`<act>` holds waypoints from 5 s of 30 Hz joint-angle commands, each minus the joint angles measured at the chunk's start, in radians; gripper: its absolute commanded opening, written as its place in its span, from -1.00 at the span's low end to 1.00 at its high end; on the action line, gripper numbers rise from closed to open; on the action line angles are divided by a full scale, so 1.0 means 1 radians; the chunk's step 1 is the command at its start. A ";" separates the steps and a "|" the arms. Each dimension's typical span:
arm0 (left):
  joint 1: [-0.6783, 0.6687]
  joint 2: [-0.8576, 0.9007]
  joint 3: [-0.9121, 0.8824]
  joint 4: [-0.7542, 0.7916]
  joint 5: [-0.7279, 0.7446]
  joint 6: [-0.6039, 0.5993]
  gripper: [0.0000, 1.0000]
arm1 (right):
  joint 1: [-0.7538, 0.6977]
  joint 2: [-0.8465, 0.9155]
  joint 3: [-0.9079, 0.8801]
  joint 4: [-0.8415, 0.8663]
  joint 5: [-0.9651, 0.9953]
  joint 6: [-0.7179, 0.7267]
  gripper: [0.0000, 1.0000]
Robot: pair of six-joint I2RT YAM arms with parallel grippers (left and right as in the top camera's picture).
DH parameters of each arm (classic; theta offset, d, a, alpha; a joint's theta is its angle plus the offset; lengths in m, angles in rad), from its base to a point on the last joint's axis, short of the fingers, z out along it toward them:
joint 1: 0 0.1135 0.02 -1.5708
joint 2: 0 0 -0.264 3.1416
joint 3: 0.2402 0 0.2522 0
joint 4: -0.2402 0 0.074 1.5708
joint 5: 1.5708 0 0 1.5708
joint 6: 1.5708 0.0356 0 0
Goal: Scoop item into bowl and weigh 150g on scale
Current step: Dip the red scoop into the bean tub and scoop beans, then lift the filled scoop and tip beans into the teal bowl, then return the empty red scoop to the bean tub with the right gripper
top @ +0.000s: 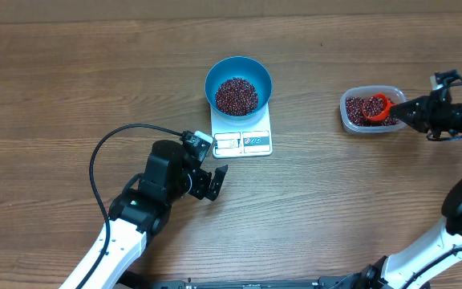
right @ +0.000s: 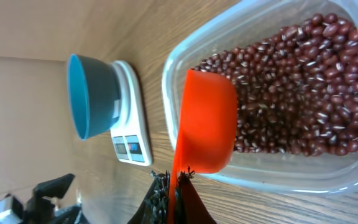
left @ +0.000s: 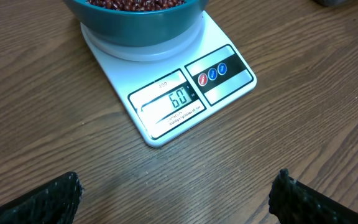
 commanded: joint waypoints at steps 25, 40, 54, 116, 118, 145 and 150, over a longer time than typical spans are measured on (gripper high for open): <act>-0.004 -0.002 0.004 0.001 0.012 -0.009 0.99 | 0.150 0.002 0.012 -0.064 -0.396 -0.127 -0.92; -0.004 -0.002 0.004 0.001 0.012 -0.008 0.99 | 0.436 0.002 0.040 0.240 -0.401 0.227 -0.92; -0.004 -0.002 0.004 0.001 0.012 -0.008 0.99 | 0.674 0.002 0.045 0.634 -0.130 0.609 -0.93; -0.004 -0.002 0.004 0.001 0.012 -0.009 0.99 | 1.177 -0.055 0.359 0.282 1.279 0.363 -0.93; -0.004 -0.002 0.004 0.001 0.012 -0.009 0.99 | 1.151 -0.075 0.359 0.277 1.217 0.363 -0.93; -0.004 -0.002 0.004 0.001 0.012 -0.009 0.99 | 0.429 -0.178 0.298 -0.081 0.872 0.309 -0.92; -0.004 -0.002 0.004 0.001 0.012 -0.009 0.99 | 0.383 -0.177 0.162 0.005 0.871 0.291 -0.93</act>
